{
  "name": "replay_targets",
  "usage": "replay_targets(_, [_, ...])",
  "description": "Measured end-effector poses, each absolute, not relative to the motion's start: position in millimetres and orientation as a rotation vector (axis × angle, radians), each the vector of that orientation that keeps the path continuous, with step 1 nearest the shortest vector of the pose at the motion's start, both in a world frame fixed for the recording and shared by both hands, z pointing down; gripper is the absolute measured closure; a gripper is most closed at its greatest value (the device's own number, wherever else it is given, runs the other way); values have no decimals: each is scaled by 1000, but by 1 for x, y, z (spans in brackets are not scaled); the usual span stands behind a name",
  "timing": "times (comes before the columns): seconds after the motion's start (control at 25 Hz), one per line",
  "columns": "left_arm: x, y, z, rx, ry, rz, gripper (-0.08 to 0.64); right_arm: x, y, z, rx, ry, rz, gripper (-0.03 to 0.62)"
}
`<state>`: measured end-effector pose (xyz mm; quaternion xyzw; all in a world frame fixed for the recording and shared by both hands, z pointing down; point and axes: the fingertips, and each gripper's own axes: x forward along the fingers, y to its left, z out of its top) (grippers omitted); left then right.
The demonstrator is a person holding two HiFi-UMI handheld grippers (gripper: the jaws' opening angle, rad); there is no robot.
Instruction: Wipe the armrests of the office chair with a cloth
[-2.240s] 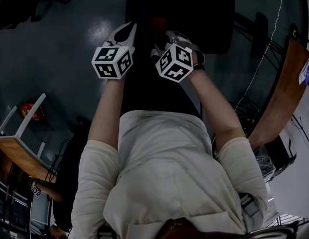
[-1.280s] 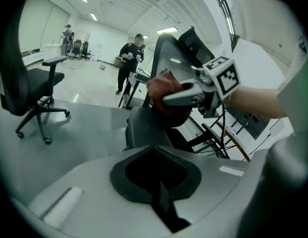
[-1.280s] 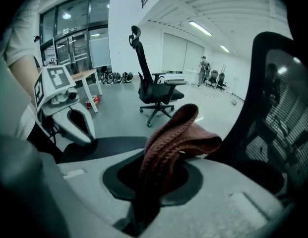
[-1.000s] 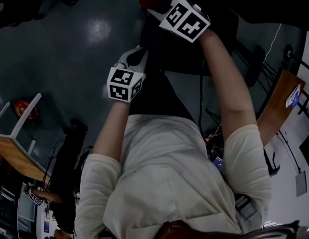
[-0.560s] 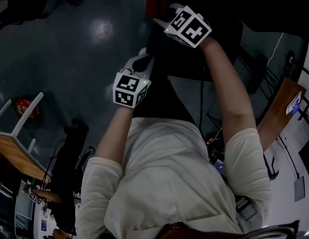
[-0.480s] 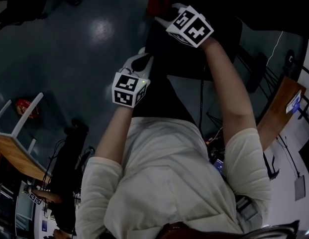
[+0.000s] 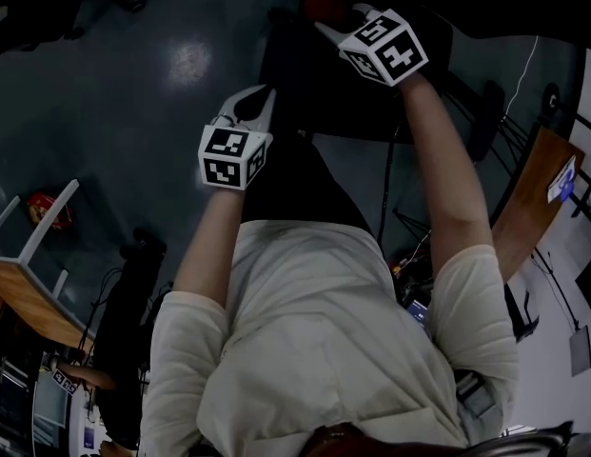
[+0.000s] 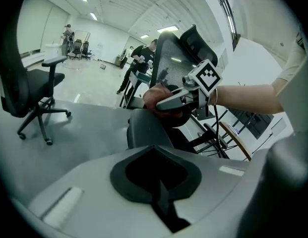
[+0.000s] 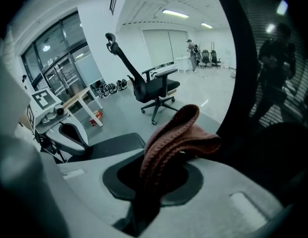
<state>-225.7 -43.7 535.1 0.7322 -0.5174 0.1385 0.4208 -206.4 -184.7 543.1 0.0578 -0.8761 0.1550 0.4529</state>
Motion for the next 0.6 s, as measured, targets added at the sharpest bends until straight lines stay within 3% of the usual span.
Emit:
replay_targets(0.2, [-243, -54, 493, 1884, -1437, 297, 543, -213, -176, 516, 297, -2192, 282, 545])
replay_targets(0.6, [-329, -46, 478, 1903, -1463, 229, 543, -298, -130, 495, 656, -2218, 557, 545])
